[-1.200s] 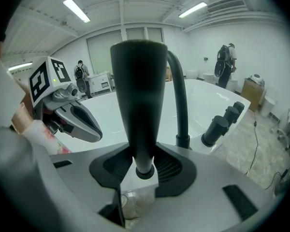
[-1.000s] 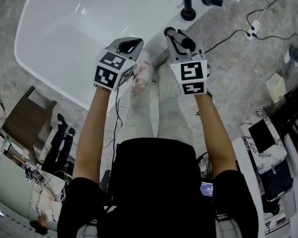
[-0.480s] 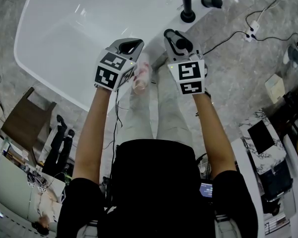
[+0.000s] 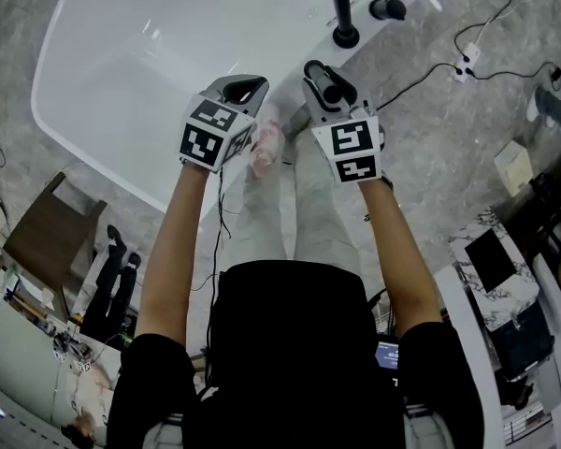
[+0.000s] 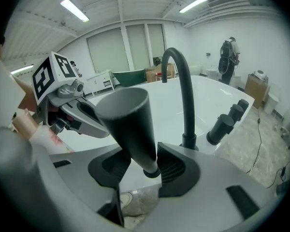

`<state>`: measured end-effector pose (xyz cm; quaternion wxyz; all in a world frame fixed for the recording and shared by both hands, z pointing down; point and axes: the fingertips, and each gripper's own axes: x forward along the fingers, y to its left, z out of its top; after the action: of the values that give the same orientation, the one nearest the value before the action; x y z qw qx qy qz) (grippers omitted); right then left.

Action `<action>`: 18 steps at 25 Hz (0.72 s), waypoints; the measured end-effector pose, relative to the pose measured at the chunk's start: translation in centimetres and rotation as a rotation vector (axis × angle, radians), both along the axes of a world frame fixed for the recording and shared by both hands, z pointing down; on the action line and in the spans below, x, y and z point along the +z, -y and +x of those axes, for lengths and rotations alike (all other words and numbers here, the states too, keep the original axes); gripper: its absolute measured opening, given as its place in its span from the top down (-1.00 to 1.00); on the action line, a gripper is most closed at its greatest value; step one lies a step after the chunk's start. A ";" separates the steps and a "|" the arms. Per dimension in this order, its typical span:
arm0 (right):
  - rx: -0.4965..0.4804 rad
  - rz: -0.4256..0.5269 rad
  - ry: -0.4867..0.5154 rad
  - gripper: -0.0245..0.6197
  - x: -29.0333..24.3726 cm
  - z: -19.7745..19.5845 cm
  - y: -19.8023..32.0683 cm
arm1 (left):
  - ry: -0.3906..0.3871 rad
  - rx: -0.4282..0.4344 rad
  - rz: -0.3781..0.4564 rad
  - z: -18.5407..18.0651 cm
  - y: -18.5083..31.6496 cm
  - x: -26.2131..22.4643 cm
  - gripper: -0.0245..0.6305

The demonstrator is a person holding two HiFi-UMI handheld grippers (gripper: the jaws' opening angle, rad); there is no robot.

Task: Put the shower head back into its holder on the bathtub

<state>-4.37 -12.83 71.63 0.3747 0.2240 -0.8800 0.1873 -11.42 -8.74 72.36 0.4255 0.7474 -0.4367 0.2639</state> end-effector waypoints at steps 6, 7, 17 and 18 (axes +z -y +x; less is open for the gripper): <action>0.002 0.022 0.012 0.42 -3.0 0.1 0.0 | 0.013 -0.001 0.029 -0.3 0.6 -2.3 0.89; 0.004 0.025 0.016 0.42 -3.7 0.2 -0.1 | 0.014 -0.003 0.034 -0.2 0.6 -2.9 0.89; 0.092 0.027 0.060 0.42 -9.6 2.5 -0.5 | 0.030 0.008 0.093 0.5 0.4 -9.2 0.89; 0.097 0.029 0.066 0.42 -10.2 2.7 -0.4 | 0.031 0.008 0.100 0.5 0.5 -9.8 0.89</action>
<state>-1.68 -12.42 61.41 0.3327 0.2656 -0.8826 0.1996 -10.92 -9.21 62.57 0.3797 0.7652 -0.4531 0.2549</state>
